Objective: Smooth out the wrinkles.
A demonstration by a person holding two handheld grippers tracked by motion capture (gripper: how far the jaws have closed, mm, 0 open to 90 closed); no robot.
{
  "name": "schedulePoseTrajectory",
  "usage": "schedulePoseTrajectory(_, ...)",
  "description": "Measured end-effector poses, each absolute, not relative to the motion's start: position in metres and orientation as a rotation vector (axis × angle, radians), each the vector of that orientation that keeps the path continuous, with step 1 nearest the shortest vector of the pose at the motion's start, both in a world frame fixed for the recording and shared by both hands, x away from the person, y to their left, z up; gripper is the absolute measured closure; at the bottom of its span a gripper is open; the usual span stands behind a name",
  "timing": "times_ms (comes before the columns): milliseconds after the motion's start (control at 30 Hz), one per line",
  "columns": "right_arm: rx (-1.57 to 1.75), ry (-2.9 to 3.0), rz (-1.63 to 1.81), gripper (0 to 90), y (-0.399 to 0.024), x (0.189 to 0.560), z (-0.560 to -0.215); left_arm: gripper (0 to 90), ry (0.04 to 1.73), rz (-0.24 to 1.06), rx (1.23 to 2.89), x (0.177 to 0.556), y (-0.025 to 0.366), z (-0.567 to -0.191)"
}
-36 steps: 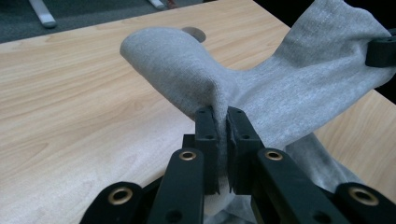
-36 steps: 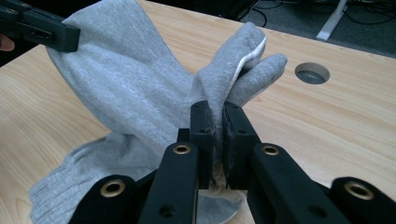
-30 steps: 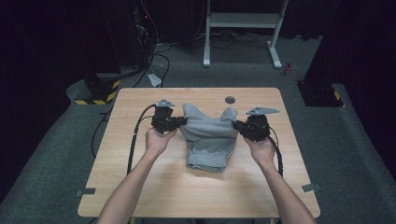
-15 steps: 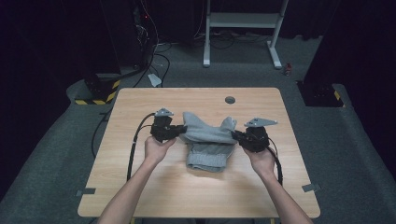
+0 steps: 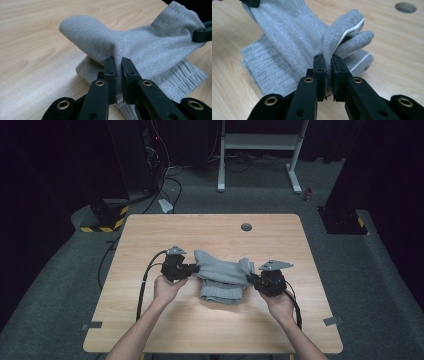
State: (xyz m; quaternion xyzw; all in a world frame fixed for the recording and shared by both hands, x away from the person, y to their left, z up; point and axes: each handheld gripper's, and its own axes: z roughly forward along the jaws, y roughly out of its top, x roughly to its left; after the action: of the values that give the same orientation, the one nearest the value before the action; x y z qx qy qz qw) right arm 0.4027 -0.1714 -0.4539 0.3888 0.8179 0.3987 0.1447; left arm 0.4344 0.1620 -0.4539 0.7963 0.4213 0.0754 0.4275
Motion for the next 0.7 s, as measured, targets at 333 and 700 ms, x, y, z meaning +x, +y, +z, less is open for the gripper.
schedulePoseTrajectory(333,1.155,2.412,1.083,82.1,-0.172,0.394,-0.48,83.4,1.064,0.121,2.038,0.417,0.153,-0.483)
schedulePoseTrajectory(700,1.198,2.403,1.02,82.2,-0.169,0.41,-0.494,83.1,1.101,0.165,2.067,0.415,0.132,-0.501)
